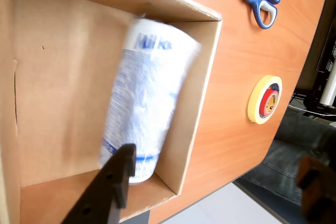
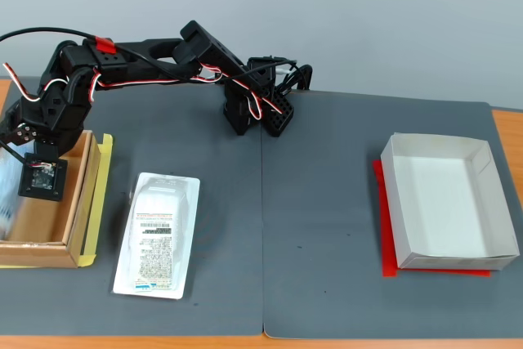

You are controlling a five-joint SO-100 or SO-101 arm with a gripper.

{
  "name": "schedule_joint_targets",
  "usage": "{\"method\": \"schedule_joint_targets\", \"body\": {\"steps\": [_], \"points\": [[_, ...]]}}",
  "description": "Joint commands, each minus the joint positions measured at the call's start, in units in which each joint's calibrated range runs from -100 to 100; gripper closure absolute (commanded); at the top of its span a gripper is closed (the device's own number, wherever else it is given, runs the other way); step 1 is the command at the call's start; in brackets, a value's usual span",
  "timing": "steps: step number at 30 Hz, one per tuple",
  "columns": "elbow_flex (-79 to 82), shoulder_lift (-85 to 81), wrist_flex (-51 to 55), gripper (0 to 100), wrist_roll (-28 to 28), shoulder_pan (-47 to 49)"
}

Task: Pick the can and put it in the brown box

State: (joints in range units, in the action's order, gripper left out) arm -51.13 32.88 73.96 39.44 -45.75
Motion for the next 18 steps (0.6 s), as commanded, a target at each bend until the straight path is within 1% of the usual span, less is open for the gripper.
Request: {"method": "schedule_joint_targets", "body": {"steps": [1,5,9,11,18], "points": [[-1.90,-0.65,0.11,65,-0.15,-0.15],[-1.90,-1.24,0.11,67,-0.15,-0.07],[-1.90,-1.58,0.11,74,-0.88,0.10],[-1.99,-2.68,0.45,79,-3.53,0.10],[-1.99,-9.04,6.09,96,-15.78,0.91]]}}
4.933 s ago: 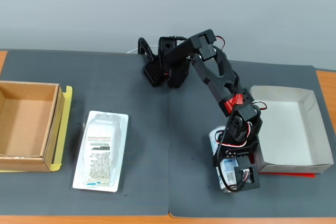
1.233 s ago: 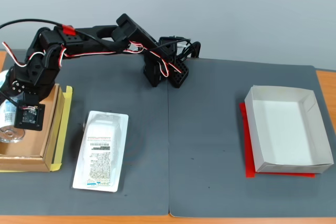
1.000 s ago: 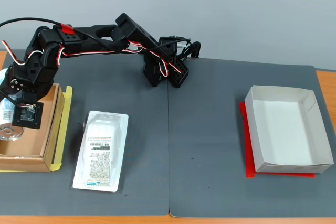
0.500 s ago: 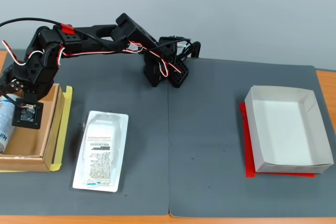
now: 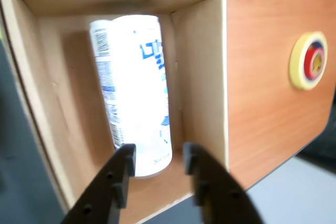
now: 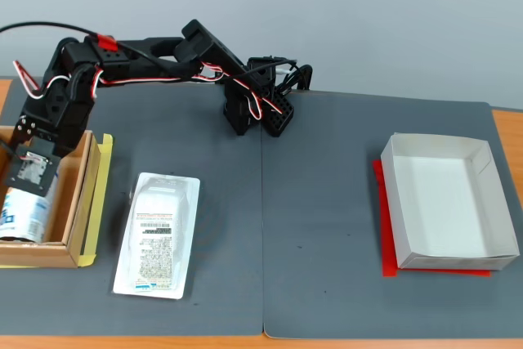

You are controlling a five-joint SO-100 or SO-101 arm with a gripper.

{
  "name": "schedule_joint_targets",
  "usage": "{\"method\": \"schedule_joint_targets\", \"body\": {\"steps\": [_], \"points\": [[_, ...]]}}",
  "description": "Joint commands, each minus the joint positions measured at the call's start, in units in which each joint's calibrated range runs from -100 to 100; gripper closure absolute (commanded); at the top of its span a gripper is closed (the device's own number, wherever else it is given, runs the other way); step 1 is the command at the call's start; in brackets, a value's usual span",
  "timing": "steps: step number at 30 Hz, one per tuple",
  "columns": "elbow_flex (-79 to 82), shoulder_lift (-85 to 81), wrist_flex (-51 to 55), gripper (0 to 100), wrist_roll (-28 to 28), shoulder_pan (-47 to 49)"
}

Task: Pick the can and put it in the brown box

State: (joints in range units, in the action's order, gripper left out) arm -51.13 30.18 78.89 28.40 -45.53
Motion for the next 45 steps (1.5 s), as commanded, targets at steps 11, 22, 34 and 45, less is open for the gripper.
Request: {"method": "schedule_joint_targets", "body": {"steps": [11,22,34,45], "points": [[-1.99,-19.55,1.16,99,-20.58,3.86],[12.85,-40.13,0.55,99,-28.56,12.06],[38.83,-69.86,-0.23,99,-29.44,29.53],[74.12,-93.24,-17.49,99,-29.44,39.44]]}}
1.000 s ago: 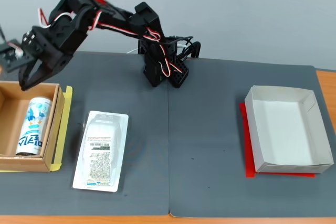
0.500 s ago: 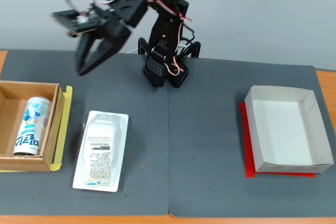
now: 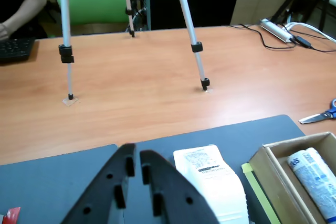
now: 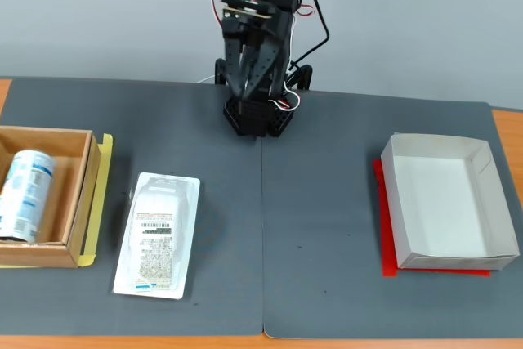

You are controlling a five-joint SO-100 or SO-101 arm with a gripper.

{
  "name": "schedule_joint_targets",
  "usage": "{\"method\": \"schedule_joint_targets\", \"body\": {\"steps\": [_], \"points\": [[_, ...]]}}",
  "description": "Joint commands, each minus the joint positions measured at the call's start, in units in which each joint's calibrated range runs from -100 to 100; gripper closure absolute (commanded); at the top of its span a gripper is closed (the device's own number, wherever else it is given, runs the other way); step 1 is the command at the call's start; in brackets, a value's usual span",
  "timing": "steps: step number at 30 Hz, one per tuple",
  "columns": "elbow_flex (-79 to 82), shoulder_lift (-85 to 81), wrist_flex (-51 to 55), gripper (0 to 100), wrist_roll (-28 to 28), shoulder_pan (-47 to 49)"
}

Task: Pick the can and put it in the brown box

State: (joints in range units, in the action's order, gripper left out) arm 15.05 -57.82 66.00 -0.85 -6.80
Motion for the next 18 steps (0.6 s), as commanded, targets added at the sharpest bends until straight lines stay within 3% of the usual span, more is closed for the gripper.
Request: {"method": "schedule_joint_targets", "body": {"steps": [1,18], "points": [[11.28,-7.53,-6.07,99,-0.19,0.79],[61.24,-41.93,-18.74,99,0.23,6.07]]}}
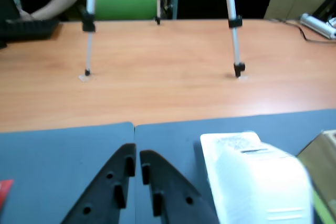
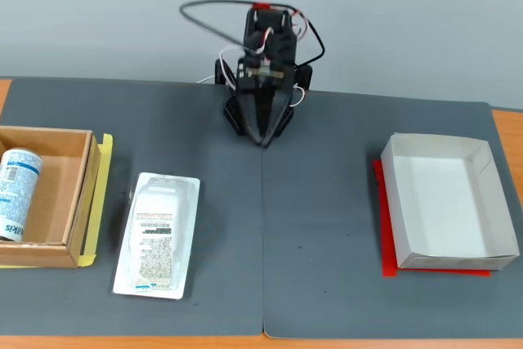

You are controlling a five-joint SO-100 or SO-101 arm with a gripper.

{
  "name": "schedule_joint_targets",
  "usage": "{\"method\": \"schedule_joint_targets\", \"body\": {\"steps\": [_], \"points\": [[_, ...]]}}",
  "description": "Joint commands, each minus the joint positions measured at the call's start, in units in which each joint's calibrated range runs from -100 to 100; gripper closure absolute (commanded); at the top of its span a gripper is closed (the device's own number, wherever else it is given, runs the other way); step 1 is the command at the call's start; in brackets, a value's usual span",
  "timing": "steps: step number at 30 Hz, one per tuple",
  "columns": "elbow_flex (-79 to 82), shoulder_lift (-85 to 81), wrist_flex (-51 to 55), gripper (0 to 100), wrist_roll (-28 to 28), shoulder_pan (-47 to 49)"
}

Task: Pick the can and put it in the brown box

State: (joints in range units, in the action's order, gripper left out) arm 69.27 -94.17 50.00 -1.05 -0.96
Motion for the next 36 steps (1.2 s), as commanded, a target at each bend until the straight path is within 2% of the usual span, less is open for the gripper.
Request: {"method": "schedule_joint_targets", "body": {"steps": [1,8,12,17,22,29,34,36], "points": [[9.56,-5.83,-4.21,99,0.42,-0.10],[24.22,-5.58,-16.00,99,0.48,0.39],[30.46,-5.49,-18.52,99,0.16,0.47],[30.28,-5.58,-10.19,99,0.37,4.45],[29.83,-5.75,3.60,99,0.16,4.45],[28.56,-5.75,7.42,99,0.11,4.13],[23.31,-5.75,24.50,99,0.37,4.37],[23.22,-5.75,24.33,99,0.06,3.89]]}}
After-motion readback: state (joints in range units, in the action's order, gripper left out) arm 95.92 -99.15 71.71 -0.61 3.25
